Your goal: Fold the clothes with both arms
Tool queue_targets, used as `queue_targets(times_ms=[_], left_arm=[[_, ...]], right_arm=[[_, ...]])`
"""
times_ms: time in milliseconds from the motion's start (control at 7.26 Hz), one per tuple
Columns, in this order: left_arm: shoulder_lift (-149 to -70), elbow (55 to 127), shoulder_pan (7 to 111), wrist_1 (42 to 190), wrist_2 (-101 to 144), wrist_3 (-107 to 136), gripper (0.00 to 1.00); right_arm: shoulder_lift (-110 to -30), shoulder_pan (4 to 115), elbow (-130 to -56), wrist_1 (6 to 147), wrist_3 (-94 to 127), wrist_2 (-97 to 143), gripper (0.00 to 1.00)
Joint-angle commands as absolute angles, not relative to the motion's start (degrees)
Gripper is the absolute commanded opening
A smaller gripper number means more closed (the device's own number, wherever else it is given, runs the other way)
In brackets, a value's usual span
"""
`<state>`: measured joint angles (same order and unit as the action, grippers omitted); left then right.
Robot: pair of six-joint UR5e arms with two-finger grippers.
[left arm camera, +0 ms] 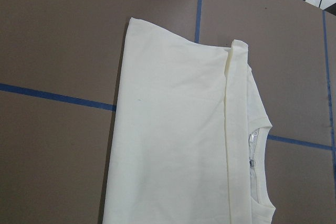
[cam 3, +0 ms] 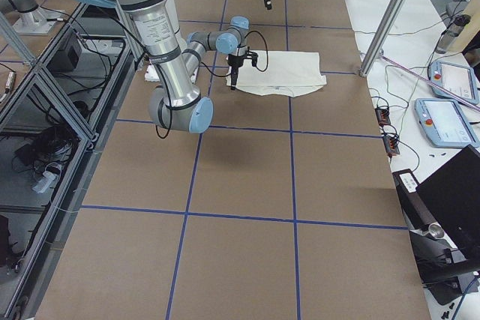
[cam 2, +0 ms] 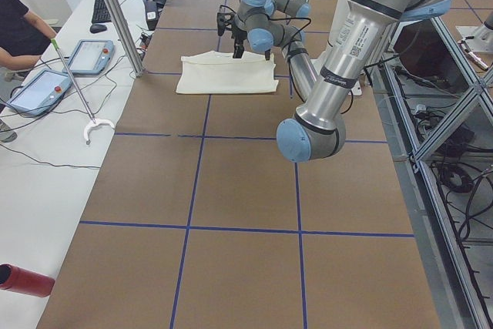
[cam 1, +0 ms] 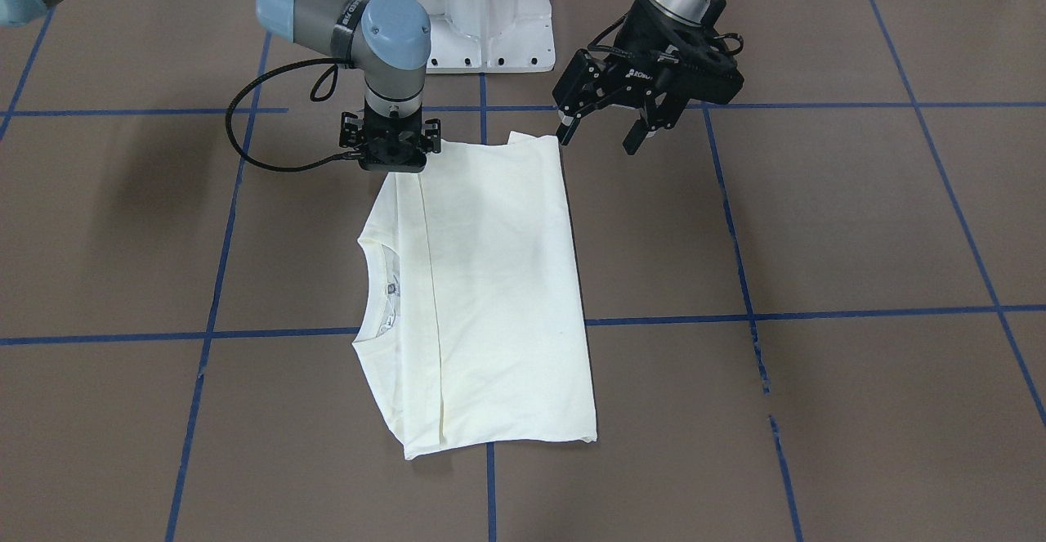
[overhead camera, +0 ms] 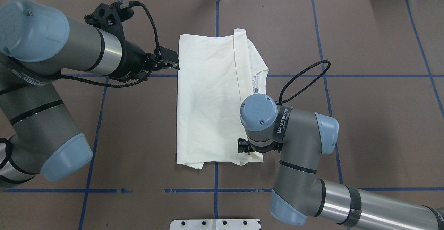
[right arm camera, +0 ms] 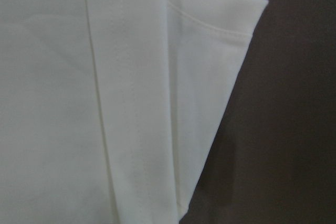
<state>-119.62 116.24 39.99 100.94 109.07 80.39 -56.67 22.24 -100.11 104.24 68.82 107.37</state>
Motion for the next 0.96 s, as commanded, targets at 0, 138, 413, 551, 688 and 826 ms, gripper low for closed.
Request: queue_targets(times_ms=[0, 138, 413, 551, 688, 826], left_arm=[[-119.62, 116.37, 39.99, 100.99, 109.07, 80.42, 1.00], [-119.62, 116.45, 39.90, 101.16, 109.07, 80.94, 1.00], [-119.71, 116.54, 39.81, 101.34, 109.25, 81.12, 1.00], [-119.71, 116.46, 39.81, 101.42, 109.34, 81.12, 1.00], [-119.71, 116.46, 39.73, 101.43, 109.34, 81.21, 1.00], [-119.79, 116.46, 39.64, 101.51, 109.34, 81.65, 1.00]], right_arm=[[-56.60, 22.24, -100.11, 104.24, 68.82, 108.19, 1.00], [-57.04, 22.24, -100.02, 104.41, 68.82, 108.19, 1.00], [-57.65, 22.24, -99.84, 104.59, 68.56, 108.19, 1.00], [-57.48, 22.24, -99.84, 106.16, 68.03, 108.19, 1.00], [-57.65, 22.67, -100.02, 106.52, 67.94, 108.11, 1.00], [-57.83, 23.37, -100.02, 107.39, 67.77, 108.02, 1.00]])
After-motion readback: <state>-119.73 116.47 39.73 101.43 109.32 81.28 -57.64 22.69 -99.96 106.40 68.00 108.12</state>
